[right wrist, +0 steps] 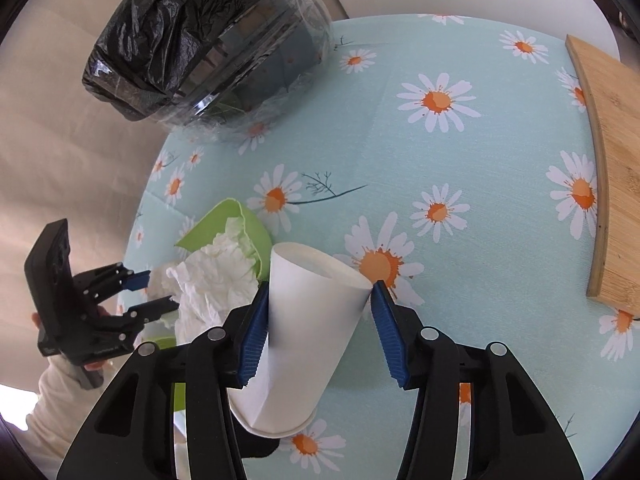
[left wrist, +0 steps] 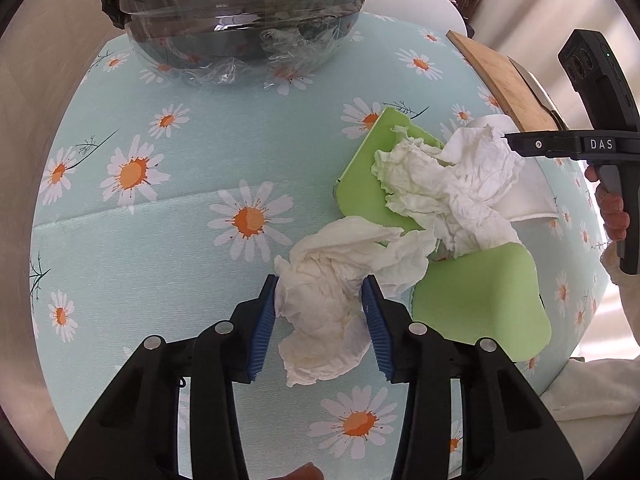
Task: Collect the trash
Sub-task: 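Close the left tool on the crumpled white tissue while the right tool lifts the paper cup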
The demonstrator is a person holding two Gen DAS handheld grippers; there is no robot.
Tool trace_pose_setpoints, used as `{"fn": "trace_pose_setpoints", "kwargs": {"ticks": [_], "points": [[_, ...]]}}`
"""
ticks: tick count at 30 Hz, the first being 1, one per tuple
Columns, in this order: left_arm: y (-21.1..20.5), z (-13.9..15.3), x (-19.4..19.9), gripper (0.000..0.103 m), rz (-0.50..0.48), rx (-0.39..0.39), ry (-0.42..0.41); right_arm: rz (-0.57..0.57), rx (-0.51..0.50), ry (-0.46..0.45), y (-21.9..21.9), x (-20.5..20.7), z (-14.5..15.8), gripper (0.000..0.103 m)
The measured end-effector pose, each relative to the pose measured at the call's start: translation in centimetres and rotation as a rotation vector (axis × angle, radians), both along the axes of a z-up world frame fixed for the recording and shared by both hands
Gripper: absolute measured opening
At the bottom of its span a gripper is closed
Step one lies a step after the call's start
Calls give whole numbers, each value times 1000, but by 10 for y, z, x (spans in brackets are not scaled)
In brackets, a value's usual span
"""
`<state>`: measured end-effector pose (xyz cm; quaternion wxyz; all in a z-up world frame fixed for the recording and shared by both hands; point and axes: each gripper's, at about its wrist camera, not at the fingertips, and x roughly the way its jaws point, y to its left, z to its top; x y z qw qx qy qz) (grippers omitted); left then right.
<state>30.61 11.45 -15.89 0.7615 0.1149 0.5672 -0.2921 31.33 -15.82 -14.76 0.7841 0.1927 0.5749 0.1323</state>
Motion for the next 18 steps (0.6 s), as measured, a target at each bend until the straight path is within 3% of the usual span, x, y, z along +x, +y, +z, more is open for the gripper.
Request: {"fn": "trace_pose_setpoints", "kwargs": {"ticks": [18], "points": [[27, 21, -47, 44, 54, 67, -93, -37, -25, -59, -19, -58, 16, 46]]}}
